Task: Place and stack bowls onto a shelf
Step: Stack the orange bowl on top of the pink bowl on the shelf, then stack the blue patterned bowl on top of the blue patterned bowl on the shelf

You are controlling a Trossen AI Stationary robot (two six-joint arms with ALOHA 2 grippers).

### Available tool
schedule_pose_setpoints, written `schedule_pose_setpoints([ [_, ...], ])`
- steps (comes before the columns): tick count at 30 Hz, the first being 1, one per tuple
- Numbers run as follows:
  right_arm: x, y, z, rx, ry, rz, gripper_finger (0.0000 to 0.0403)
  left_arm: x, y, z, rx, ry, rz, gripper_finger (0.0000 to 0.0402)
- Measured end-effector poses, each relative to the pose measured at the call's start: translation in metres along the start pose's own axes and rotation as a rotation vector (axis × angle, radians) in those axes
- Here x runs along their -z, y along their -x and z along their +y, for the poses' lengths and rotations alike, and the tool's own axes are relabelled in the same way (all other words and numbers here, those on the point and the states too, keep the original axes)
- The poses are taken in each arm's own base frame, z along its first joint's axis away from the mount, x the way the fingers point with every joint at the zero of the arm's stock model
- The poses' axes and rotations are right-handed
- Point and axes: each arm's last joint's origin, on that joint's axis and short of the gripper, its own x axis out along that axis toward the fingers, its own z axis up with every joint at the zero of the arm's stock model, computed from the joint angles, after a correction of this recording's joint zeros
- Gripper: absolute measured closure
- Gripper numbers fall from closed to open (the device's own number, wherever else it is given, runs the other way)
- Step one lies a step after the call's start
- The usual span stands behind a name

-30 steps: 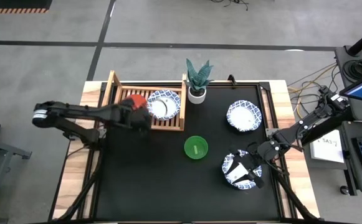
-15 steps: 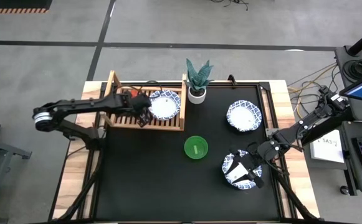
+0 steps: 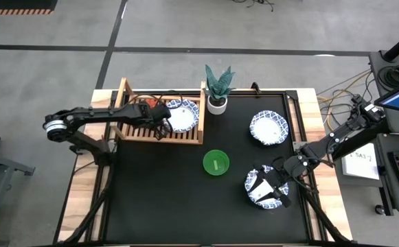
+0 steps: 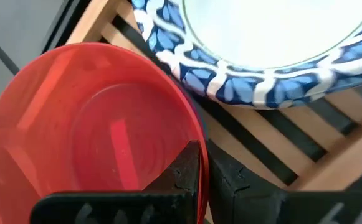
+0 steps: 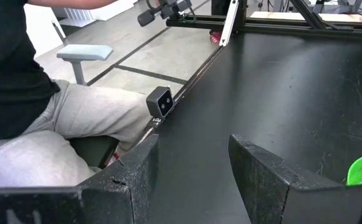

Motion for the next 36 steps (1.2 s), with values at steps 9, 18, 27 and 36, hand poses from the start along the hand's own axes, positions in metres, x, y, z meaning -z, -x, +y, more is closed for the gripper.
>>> schedule_pose_setpoints([
  [9,0.000,0.000,0.000,-0.002,-0.009,0.001,0.0220,-0.001,-0.013,-0.002,-0.017,-0.011,0.048,0.0363],
  [18,0.000,0.000,0.000,-0.002,-0.008,0.000,0.0220,0.000,-0.004,0.001,-0.013,-0.003,0.056,0.0296],
  [27,0.000,0.000,0.000,-0.002,-0.008,0.000,0.0220,-0.007,0.011,0.001,-0.003,0.000,0.060,0.0274],
  [36,0.000,0.000,-0.001,0.027,-0.007,-0.006,0.0220,-0.008,0.020,0.001,0.003,0.019,0.007,0.0302],
])
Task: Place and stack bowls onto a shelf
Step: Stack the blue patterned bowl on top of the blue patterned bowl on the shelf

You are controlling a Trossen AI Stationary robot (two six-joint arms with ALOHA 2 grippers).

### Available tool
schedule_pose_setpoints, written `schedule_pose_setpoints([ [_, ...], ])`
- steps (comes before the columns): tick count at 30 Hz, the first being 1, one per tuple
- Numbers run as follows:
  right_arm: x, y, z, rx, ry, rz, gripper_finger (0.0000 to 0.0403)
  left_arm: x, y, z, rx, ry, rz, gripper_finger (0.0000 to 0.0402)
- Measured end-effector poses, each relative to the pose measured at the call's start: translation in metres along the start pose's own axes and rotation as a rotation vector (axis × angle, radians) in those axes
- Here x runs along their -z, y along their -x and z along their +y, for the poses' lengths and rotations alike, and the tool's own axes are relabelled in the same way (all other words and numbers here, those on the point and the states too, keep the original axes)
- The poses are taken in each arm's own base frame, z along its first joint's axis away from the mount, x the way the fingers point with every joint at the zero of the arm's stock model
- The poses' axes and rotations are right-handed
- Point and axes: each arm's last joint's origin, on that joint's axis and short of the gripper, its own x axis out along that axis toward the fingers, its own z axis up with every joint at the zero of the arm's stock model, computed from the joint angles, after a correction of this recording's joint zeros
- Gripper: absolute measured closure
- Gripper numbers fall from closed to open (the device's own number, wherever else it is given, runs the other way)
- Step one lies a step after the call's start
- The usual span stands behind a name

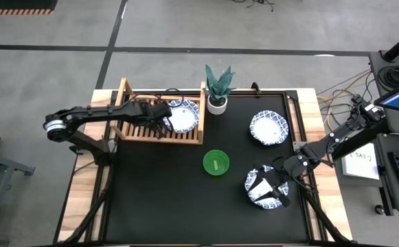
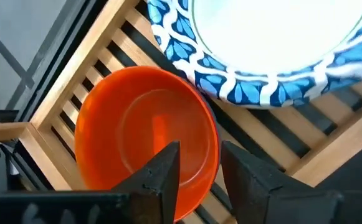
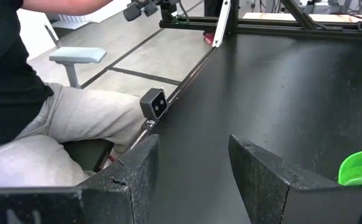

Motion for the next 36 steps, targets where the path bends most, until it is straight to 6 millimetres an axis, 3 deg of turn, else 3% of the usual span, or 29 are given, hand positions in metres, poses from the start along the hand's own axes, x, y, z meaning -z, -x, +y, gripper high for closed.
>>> schedule_pose_setpoints([
  [3,-0.002,0.000,0.000,-0.003,-0.005,-0.024,0.0220,0.001,0.007,-0.008,0.022,0.094,-0.038,0.0316],
  [7,-0.007,0.000,0.000,0.040,-0.066,-0.076,0.0220,0.008,0.031,-0.030,0.098,0.153,-0.125,0.0329],
  [12,-0.006,-0.001,-0.004,0.166,-0.142,-0.096,0.0220,0.026,0.075,-0.081,0.291,0.079,-0.339,0.0339],
  [17,-0.003,-0.003,-0.005,0.171,-0.143,-0.077,0.0220,0.049,0.118,-0.134,0.439,0.023,-0.623,0.0343],
  [23,-0.002,0.001,-0.014,0.485,-0.297,-0.105,0.0220,0.077,0.151,-0.168,0.495,0.048,-0.821,0.0343],
  [29,-0.007,0.017,-0.033,0.766,-0.569,0.052,0.0220,0.089,0.161,-0.190,0.431,0.114,-0.927,0.0343],
  [36,0.008,0.042,-0.073,1.135,-0.782,0.258,0.0220,0.084,0.155,-0.213,0.363,0.071,-0.933,0.0343],
])
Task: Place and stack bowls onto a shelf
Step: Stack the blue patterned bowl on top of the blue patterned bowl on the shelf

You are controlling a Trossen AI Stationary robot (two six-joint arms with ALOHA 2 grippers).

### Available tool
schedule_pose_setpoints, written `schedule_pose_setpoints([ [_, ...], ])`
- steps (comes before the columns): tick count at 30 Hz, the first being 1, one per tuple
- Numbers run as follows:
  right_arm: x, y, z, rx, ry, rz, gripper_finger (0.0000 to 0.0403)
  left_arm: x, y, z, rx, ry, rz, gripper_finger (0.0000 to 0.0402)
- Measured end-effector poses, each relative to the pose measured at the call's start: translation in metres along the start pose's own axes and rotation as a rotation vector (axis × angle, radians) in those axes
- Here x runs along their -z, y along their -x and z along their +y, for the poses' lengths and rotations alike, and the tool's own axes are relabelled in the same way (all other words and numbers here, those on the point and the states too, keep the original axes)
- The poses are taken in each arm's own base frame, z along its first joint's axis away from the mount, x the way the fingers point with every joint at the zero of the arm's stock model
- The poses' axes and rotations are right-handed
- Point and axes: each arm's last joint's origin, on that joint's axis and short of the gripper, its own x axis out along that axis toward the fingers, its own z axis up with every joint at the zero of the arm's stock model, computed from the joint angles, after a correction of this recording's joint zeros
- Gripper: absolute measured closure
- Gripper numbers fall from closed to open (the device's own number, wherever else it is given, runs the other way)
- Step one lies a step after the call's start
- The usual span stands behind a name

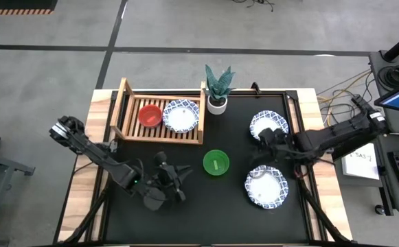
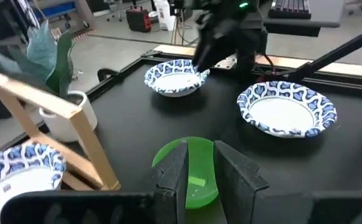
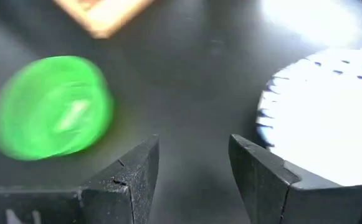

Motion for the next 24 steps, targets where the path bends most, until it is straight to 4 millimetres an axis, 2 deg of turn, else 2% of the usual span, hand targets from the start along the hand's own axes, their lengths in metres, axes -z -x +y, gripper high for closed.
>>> schedule_pose_setpoints([
  [7,-0.021,-0.034,-0.022,0.139,-0.016,0.112,0.0221,-0.011,-0.010,-0.023,-0.065,-0.101,-0.032,0.0343],
  [12,-0.027,-0.056,-0.033,0.215,0.005,0.198,0.0221,-0.026,-0.015,-0.039,-0.115,-0.202,-0.032,0.0343],
  [19,-0.024,-0.080,-0.032,0.273,0.063,0.265,0.0227,-0.040,-0.018,-0.050,-0.246,-0.300,-0.030,0.0343],
  [24,-0.020,-0.095,-0.029,0.296,0.088,0.290,0.0260,-0.045,-0.018,-0.051,-0.254,-0.302,-0.019,0.0343],
])
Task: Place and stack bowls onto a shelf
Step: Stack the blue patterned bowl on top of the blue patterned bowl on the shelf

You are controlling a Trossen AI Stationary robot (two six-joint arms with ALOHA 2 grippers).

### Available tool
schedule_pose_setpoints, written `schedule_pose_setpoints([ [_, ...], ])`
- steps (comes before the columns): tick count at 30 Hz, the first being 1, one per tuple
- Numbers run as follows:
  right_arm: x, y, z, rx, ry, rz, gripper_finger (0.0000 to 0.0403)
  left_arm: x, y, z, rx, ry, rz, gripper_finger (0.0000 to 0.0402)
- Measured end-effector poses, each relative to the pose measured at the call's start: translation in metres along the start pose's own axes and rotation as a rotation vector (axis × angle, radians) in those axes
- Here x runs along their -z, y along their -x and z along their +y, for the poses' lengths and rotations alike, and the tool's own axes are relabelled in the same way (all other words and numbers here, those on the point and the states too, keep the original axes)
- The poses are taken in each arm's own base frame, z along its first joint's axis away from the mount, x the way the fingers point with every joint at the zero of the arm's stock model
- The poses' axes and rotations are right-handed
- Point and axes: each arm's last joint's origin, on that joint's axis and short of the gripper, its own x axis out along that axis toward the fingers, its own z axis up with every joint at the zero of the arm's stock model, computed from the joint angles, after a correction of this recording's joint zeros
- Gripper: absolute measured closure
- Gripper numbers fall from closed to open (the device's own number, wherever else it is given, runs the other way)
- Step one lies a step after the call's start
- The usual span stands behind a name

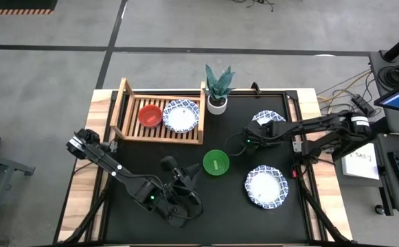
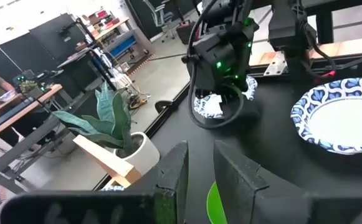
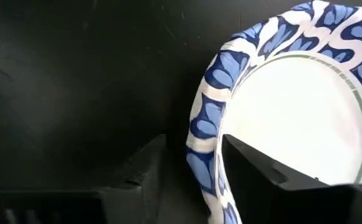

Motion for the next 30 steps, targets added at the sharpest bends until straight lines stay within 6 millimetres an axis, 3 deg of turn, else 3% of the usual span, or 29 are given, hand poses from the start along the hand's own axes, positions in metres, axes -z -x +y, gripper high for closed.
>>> schedule_pose_setpoints([
  [8,0.001,-0.011,0.004,0.042,0.024,0.018,0.0378,0.001,0.000,0.000,0.007,0.004,0.006,0.0343],
  [13,0.003,0.002,0.004,-0.012,0.035,-0.006,0.0390,0.002,0.000,-0.001,0.040,0.020,0.023,0.0343],
  [17,0.008,0.032,0.006,-0.098,0.073,-0.081,0.0392,0.004,0.000,-0.002,0.085,0.063,0.051,0.0343],
  [23,0.018,0.093,0.007,-0.305,0.109,-0.282,0.0392,0.006,0.000,-0.003,0.138,0.055,0.086,0.0343],
  [30,0.044,0.156,0.011,-0.646,0.280,-0.508,0.0392,0.007,0.001,-0.005,0.242,-0.002,0.130,0.0343],
])
